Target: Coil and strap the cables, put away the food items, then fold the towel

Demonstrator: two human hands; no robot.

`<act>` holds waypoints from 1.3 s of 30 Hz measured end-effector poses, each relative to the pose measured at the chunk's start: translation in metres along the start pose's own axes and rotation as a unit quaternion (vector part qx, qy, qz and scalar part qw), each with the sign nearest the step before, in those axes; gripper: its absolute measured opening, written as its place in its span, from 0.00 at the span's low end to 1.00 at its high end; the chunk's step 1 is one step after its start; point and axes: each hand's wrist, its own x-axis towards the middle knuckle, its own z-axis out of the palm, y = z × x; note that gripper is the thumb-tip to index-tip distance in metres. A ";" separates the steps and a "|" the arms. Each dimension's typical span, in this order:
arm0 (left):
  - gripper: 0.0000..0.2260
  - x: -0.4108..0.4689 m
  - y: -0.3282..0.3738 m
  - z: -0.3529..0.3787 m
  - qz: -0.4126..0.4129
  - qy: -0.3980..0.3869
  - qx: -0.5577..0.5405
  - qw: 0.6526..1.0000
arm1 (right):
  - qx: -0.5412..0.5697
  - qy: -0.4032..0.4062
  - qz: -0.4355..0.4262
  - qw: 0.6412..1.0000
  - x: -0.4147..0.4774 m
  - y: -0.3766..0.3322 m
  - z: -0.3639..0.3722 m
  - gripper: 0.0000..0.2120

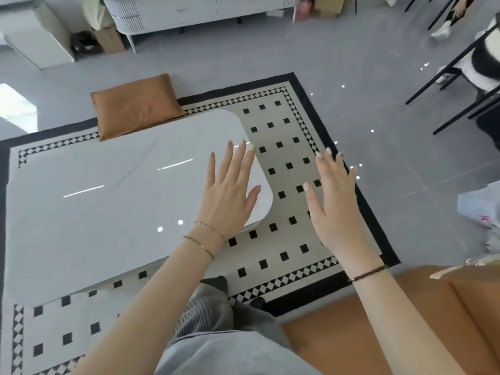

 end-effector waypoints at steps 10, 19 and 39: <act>0.30 0.157 -0.003 0.050 -0.053 0.021 0.030 0.998 | -0.058 -0.045 -0.046 0.996 0.150 0.079 -0.024 0.28; 0.30 0.307 -0.026 0.070 -0.098 0.036 0.032 0.994 | -0.063 -0.071 -0.099 0.991 0.314 0.119 -0.050 0.26; 0.35 0.569 -0.097 0.095 -0.382 0.065 0.058 0.920 | -0.020 -0.263 -0.337 0.904 0.733 0.130 -0.031 0.28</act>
